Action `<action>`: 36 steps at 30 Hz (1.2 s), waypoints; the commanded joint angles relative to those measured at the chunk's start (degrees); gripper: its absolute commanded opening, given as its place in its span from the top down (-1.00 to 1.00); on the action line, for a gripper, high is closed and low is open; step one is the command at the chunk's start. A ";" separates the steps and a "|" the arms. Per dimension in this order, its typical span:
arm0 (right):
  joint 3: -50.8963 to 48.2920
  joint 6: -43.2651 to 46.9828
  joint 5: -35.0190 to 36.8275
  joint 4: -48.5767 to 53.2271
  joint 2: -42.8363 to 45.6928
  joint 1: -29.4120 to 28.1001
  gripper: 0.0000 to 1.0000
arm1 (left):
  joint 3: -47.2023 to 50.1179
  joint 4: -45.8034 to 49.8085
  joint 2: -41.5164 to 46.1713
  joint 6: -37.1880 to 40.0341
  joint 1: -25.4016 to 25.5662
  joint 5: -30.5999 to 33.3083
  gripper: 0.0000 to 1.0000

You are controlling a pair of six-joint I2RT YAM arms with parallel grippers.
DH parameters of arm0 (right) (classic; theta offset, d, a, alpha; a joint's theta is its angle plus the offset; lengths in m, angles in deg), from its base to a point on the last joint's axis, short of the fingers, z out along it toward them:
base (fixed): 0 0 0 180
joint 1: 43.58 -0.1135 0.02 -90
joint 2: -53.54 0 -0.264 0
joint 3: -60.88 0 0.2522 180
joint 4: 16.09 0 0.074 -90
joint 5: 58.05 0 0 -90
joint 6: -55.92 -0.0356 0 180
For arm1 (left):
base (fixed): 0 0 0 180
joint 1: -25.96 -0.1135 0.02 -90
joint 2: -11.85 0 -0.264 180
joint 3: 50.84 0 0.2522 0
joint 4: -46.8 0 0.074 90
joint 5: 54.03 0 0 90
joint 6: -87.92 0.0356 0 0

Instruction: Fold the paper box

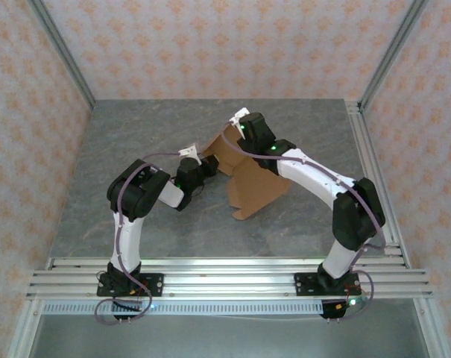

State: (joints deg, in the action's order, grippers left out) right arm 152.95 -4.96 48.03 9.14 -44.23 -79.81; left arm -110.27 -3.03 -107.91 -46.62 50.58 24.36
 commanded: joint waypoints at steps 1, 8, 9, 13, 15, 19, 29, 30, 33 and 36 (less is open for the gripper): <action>-1.85 1.37 3.38 0.44 -2.42 -2.29 1.00 | 0.39 4.08 -0.16 2.28 0.69 -1.74 1.00; -2.79 1.35 8.54 -3.26 -3.45 -3.45 0.55 | 0.09 5.15 0.58 2.89 1.21 -1.59 1.00; -2.57 1.16 8.93 -3.54 -3.84 -3.41 0.41 | 0.10 5.10 0.65 2.87 1.17 -1.62 1.00; -1.20 0.91 9.75 -3.95 -5.30 -3.41 0.31 | 0.05 5.23 0.56 3.05 1.21 -1.62 1.00; -0.56 1.34 9.85 -4.05 -5.88 -3.41 0.36 | 0.17 5.15 0.50 2.96 1.21 -1.57 1.00; 0.10 1.85 10.77 -4.13 -6.37 -3.41 0.91 | 0.43 4.97 0.53 2.89 1.22 -1.41 1.00; -1.11 3.21 13.87 -6.06 -6.81 -3.41 0.49 | 0.33 5.06 0.51 3.05 1.22 -1.39 1.00; -1.06 3.47 14.22 -6.34 -7.07 -3.41 0.41 | 0.36 5.06 0.50 2.98 1.19 -1.52 1.00; -0.62 4.36 15.15 -7.24 -7.96 -3.41 0.27 | 0.36 4.99 0.41 2.96 1.29 -1.49 1.00; -0.35 5.46 15.80 -8.06 -8.47 -3.41 0.35 | 0.40 4.97 0.32 2.87 1.39 -1.51 1.00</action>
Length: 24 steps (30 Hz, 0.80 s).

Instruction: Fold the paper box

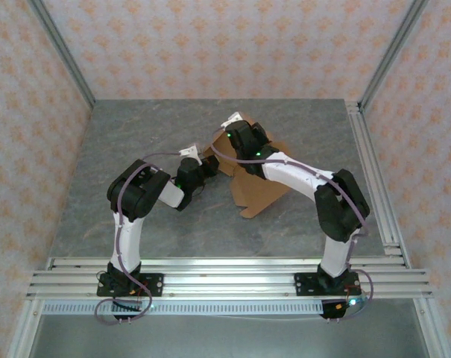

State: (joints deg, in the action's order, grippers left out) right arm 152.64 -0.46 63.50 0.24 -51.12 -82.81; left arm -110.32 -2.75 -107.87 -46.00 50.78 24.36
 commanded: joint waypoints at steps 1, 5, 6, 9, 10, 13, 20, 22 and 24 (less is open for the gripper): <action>-0.09 1.17 0.62 0.73 -1.60 -0.42 0.47 | 0.47 4.66 0.24 2.26 1.19 -1.47 1.00; -0.97 1.92 1.89 0.00 -1.20 -0.42 1.00 | 0.70 4.51 0.45 2.11 1.40 -1.35 1.00; -1.38 2.26 2.34 -0.49 -1.12 -0.42 1.00 | 0.68 4.45 0.50 2.13 1.47 -1.35 1.00; -2.29 3.32 3.50 -1.59 -1.03 -0.42 1.00 | 0.74 4.42 0.54 2.20 1.59 -1.35 1.00; -2.41 3.46 3.61 -1.66 -1.21 -0.45 0.99 | 0.71 4.42 0.54 2.25 1.59 -1.31 1.00; -2.16 3.59 3.75 -2.19 -1.81 -0.42 0.44 | 0.80 4.42 0.58 2.39 1.63 -1.30 1.00; -0.74 5.46 4.77 -3.35 -4.64 -0.47 0.42 | 1.09 4.25 0.54 2.44 1.56 -1.30 1.00; -0.57 5.83 4.79 -3.54 -4.97 -0.42 0.44 | 1.15 4.25 0.52 2.47 1.52 -1.34 1.00; -0.55 5.92 4.99 -3.59 -4.93 -0.42 0.71 | 1.31 4.22 0.71 2.52 1.54 -1.18 1.00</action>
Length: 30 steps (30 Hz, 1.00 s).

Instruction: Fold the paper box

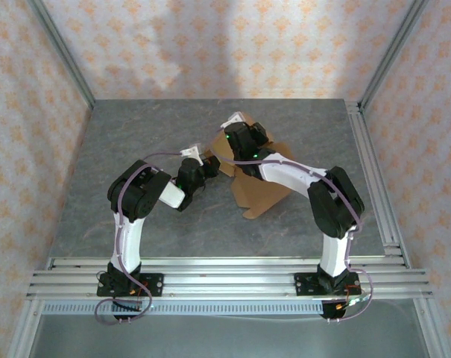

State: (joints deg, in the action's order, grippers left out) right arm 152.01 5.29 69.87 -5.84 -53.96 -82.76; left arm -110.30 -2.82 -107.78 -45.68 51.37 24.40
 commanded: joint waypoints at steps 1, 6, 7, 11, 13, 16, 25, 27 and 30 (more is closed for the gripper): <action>-0.01 0.24 -1.22 2.31 -1.93 -0.47 0.90 | 1.37 4.22 0.70 2.12 1.02 -1.26 1.00; -1.47 2.29 0.93 -0.33 -1.81 -0.57 1.00 | 1.47 4.14 0.72 2.05 0.97 -1.26 1.00; -1.88 2.74 1.51 -1.09 -1.85 -0.57 1.00 | 1.44 4.14 0.72 2.02 0.97 -1.26 1.00; -3.41 5.85 5.95 -6.95 -2.82 -1.06 1.00 | 1.49 4.09 0.78 2.02 0.93 -1.21 1.00; -4.27 8.31 8.40 -11.33 -3.65 -1.47 1.00 | 1.41 4.14 0.77 1.93 1.00 -1.25 1.00; -5.16 10.14 10.78 -16.17 -4.53 -1.73 0.94 | 1.38 4.22 0.73 1.93 0.95 -1.26 1.00; -4.79 9.75 10.69 -16.26 -5.34 -1.70 1.00 | 1.45 4.40 1.07 2.11 0.94 -1.26 1.00; -4.53 9.67 10.77 -16.23 -5.61 -1.70 0.89 | 1.40 4.40 1.07 2.11 0.90 -1.36 1.00; -3.97 9.33 10.80 -15.56 -5.96 -1.71 0.58 | 1.08 4.83 1.03 2.29 0.98 -1.39 1.00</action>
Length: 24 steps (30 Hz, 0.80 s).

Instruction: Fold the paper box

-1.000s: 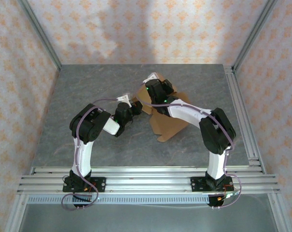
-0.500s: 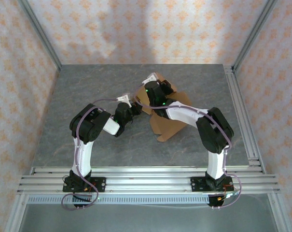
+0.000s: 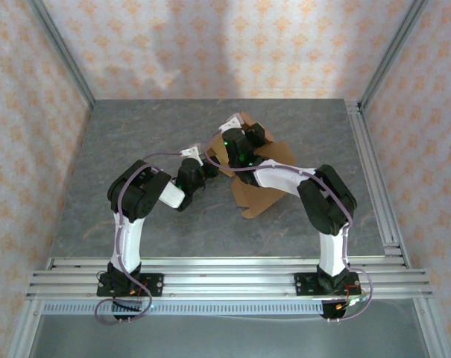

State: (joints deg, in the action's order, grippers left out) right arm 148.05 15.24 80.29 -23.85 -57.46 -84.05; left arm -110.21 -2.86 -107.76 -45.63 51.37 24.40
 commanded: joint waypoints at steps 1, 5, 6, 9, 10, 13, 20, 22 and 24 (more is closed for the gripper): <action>0.20 -1.00 0.20 3.06 -2.46 -0.42 0.88 | 0.87 4.88 0.89 2.29 0.94 -1.44 1.00; 1.45 -3.50 -0.77 6.29 -2.63 -0.41 1.00 | 0.44 4.88 0.74 2.11 0.95 -1.55 1.00; 1.49 -3.74 -0.53 6.32 -2.72 -0.40 0.99 | 0.49 4.88 0.74 2.07 0.99 -1.60 1.00; 1.80 -3.97 -0.29 6.84 -3.06 -0.34 0.43 | 0.44 4.88 0.74 2.08 0.96 -1.59 1.00; 1.82 -4.07 -0.35 6.97 -3.17 -0.32 0.75 | 0.48 4.88 0.70 2.07 0.87 -1.45 1.00; 1.96 -4.17 -0.63 7.92 -3.42 -0.31 1.00 | 0.64 4.78 0.73 2.07 0.92 -1.50 1.00; 2.14 -4.55 -0.58 8.70 -3.19 -0.18 1.00 | 0.82 4.71 1.05 1.98 0.96 -1.35 1.00; 2.76 -7.16 -1.21 10.81 -2.85 -0.09 1.00 | 0.89 4.71 1.13 2.04 0.96 -1.35 1.00; 3.22 -10.53 -3.22 14.47 -1.87 0.02 0.36 | 1.11 4.79 1.38 2.06 0.93 -1.43 1.00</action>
State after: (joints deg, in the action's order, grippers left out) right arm 151.00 9.71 81.58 -18.97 -59.01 -83.88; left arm -110.21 -2.49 -107.54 -45.55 51.45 24.40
